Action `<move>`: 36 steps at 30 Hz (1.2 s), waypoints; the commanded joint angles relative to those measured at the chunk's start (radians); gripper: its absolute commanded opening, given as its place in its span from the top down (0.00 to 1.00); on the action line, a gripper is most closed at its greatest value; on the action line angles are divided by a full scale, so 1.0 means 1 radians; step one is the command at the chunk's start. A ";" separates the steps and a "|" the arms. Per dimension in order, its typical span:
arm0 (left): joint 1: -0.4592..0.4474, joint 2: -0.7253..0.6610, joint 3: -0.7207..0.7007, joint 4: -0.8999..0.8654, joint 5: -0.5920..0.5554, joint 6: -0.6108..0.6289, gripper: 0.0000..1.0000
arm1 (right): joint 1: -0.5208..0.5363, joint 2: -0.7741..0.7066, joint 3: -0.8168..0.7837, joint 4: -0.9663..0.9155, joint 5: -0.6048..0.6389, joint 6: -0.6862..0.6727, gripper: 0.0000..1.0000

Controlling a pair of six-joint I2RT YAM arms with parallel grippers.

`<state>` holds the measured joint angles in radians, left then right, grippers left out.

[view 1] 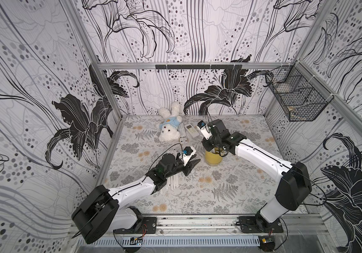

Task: Take the straws out of the storage container
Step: Pick up the straw from the container.

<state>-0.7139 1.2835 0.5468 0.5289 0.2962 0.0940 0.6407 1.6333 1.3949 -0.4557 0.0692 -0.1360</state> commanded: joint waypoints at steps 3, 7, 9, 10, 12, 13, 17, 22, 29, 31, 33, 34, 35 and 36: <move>-0.004 -0.015 0.007 0.014 0.020 0.020 0.63 | 0.004 -0.055 0.028 -0.029 0.018 0.004 1.00; -0.004 -0.039 0.007 0.014 0.026 0.008 0.63 | 0.004 -0.092 0.035 -0.048 0.034 0.010 1.00; -0.004 -0.049 0.007 0.008 0.030 0.009 0.63 | 0.004 -0.117 0.033 -0.049 0.032 0.011 1.00; -0.005 -0.051 0.008 -0.001 0.038 0.010 0.63 | 0.004 -0.131 0.033 -0.050 0.032 0.012 1.00; -0.008 -0.054 0.017 -0.020 0.048 0.007 0.63 | 0.004 -0.162 0.029 -0.051 0.021 0.015 1.00; -0.011 -0.058 0.020 -0.027 0.046 0.005 0.63 | 0.004 -0.176 0.026 -0.051 0.017 0.016 1.00; -0.033 -0.086 0.042 -0.075 0.030 0.015 0.63 | 0.004 -0.232 0.041 -0.070 0.019 0.024 1.00; -0.048 -0.123 0.087 -0.150 -0.007 0.010 0.63 | 0.005 -0.299 0.050 -0.081 0.031 0.029 1.00; -0.058 -0.150 0.174 -0.259 -0.037 -0.031 0.63 | 0.005 -0.397 0.051 -0.066 0.045 0.054 1.00; -0.070 -0.163 0.183 -0.260 -0.044 -0.035 0.63 | 0.005 -0.420 0.057 -0.064 0.015 0.062 1.00; -0.083 -0.178 0.190 -0.266 -0.049 -0.037 0.63 | 0.006 -0.439 0.068 -0.066 -0.037 0.079 1.00; -0.090 -0.185 0.194 -0.274 -0.056 -0.037 0.64 | 0.005 -0.449 0.074 -0.067 -0.067 0.089 1.00; -0.098 -0.194 0.200 -0.286 -0.065 -0.039 0.64 | 0.005 -0.461 0.080 -0.067 -0.091 0.099 1.00; -0.104 -0.203 0.204 -0.298 -0.073 -0.042 0.64 | 0.005 -0.472 0.084 -0.067 -0.105 0.111 1.00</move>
<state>-0.8009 1.1118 0.7124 0.2611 0.2562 0.0696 0.6411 1.1999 1.4425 -0.5159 0.0383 -0.0708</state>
